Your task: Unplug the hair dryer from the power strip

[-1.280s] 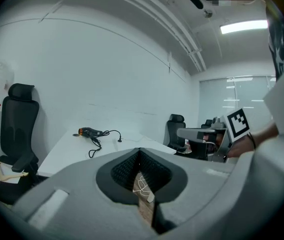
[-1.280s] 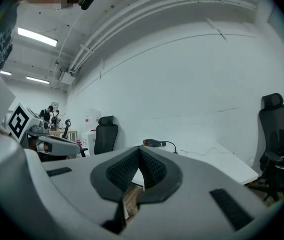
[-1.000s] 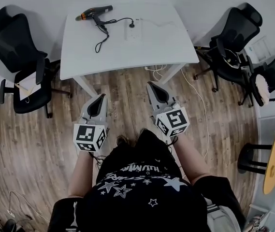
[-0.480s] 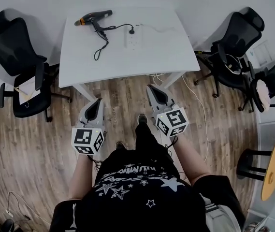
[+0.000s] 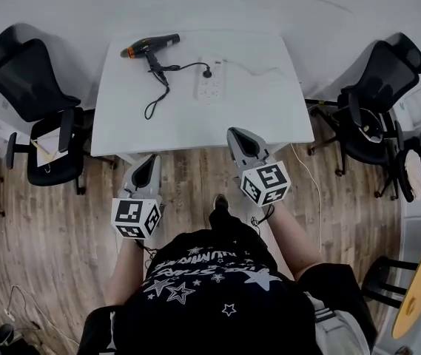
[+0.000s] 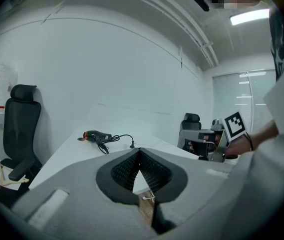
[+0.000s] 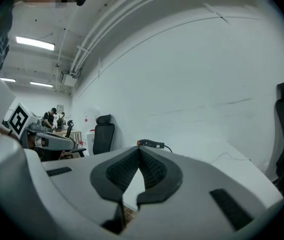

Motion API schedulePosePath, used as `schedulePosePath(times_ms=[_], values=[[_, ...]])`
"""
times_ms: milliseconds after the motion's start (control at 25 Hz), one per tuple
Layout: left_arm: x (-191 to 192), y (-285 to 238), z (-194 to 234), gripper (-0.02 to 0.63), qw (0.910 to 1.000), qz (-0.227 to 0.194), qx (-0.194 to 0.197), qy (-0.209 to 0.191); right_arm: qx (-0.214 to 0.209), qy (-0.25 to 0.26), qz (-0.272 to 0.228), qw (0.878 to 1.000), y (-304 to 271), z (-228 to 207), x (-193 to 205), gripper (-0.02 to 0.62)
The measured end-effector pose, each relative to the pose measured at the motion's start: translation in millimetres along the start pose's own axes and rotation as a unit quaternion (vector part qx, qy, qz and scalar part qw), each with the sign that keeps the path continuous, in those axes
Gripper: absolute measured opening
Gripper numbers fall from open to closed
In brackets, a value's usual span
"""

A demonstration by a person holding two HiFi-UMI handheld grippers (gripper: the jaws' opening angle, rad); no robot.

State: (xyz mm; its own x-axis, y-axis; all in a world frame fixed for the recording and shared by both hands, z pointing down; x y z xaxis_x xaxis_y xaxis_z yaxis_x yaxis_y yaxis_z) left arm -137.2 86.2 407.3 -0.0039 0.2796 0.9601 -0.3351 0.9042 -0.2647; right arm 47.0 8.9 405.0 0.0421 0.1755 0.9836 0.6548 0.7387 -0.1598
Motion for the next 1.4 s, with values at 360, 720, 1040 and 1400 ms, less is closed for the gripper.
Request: schedulePosePath(times_ms=[360,720,1040,1400], values=[[-12.4,-66.2,-11.9,0.008,0.9995,0.018,-0.025,0.001,-0.023,-0.014,0.010,1.000,-36.6,-66.9,2.7,0.009],[-13.9,-116.9,-26.8,0.008,0.9979,0.032,-0.056,0.009,-0.039,-0.031,0.017,0.999,-62.5,-129.3,10.6,0.009],[-11.2,-133.0,-36.0,0.008,0.9972,0.050,-0.055,0.002,-0.074,-0.054,0.046,0.995,-87.2,-127.8,30.9,0.009],[4.6,-179.0,-24.4,0.008,0.9969,0.074,-0.001,0.025,-0.041,-0.050,0.072,0.995,-94.7,-136.9,41.6,0.009]])
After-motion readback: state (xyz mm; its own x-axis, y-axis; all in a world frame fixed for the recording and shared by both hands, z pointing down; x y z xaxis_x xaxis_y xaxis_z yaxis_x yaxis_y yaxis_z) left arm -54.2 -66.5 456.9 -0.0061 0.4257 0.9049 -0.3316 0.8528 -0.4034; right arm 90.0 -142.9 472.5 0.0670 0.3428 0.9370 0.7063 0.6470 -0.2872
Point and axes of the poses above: the fingertips, and each gripper's own axes: y backward along the fingers, z to its left, x out of its underside, the point moved 1 cm from there along y, backward along the fingers, and after that the axes turned 3 degrees about z, right-handed, at the moved point
